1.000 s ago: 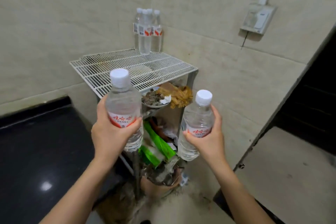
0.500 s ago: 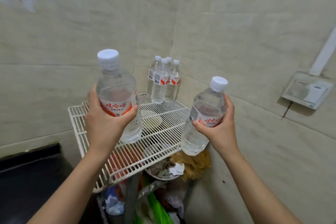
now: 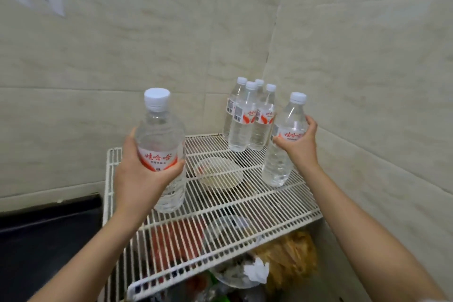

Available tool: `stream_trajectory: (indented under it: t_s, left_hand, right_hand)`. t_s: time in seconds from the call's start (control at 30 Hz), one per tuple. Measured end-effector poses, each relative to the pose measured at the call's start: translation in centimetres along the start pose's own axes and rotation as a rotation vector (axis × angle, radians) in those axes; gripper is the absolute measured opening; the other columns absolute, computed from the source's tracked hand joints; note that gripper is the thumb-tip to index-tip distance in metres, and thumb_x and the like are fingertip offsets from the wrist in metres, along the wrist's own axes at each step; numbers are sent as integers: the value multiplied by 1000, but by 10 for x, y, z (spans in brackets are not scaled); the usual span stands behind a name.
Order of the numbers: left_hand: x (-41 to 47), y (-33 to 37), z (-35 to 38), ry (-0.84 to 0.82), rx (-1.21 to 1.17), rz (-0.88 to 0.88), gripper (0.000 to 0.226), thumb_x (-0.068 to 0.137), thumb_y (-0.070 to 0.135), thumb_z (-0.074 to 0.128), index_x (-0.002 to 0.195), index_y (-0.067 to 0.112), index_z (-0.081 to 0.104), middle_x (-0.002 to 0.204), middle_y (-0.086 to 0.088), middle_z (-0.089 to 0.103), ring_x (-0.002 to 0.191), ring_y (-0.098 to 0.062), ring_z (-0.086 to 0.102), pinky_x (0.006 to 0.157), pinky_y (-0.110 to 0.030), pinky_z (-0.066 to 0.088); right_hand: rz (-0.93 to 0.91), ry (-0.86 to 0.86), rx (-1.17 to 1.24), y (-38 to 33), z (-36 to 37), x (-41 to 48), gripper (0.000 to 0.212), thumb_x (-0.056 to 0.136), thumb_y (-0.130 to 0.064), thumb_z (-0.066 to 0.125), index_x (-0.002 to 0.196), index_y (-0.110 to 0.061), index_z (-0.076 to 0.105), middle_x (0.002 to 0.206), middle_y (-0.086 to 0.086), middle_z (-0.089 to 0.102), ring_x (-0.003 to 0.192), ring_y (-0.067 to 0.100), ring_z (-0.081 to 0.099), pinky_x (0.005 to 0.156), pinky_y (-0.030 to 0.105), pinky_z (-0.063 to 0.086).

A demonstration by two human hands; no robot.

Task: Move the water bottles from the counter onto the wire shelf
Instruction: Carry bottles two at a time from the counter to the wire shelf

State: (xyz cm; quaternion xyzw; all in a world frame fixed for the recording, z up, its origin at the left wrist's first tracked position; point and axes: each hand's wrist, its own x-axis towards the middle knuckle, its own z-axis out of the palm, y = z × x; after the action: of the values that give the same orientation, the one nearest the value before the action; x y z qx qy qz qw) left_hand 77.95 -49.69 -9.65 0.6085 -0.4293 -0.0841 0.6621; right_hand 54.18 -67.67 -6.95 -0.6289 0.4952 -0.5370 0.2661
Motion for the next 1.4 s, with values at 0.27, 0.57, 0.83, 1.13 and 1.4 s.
stream_trajectory:
  t_s: [0.27,0.57,0.83,1.13,1.4]
  left_hand:
    - [7,4,38,107,133,-25,72,57,25,83,114,39,40,102,2,62,91,-18,63,81,-48,54]
    - [18,9,127,102,227,-63,67,61,27,82,113,32,40,95,11,60,86,-14,63,77,-46,57]
    - [35,19,230,98,221,-68,69,66,31,77,122,25,38,80,18,54,74,-6,60,71,-39,57]
    - [60,11,303,120,120,-147,75,68,31,76,128,29,31,89,12,54,85,-18,62,76,-38,54]
    - [66,-12,321,110,62,-173,98,50,46,80,131,36,24,126,-1,52,112,-23,56,91,-49,50]
  right_hand:
    - [0,-95,-24,43,25,93,89,63,-22,80,131,-34,25,129,4,53,109,22,53,93,41,46]
    - [-118,-90,123,73,27,122,86,60,-7,80,133,-14,36,120,-5,48,108,13,49,85,14,41]
    - [94,-153,-4,94,39,102,90,65,-15,80,138,-14,28,130,10,50,119,27,49,90,33,43]
    - [72,-246,-25,106,27,110,78,64,-27,81,130,-21,40,127,1,58,112,20,57,82,29,45]
    - [64,-285,61,106,23,109,73,67,-18,79,129,-25,41,125,-1,59,113,19,57,79,23,41]
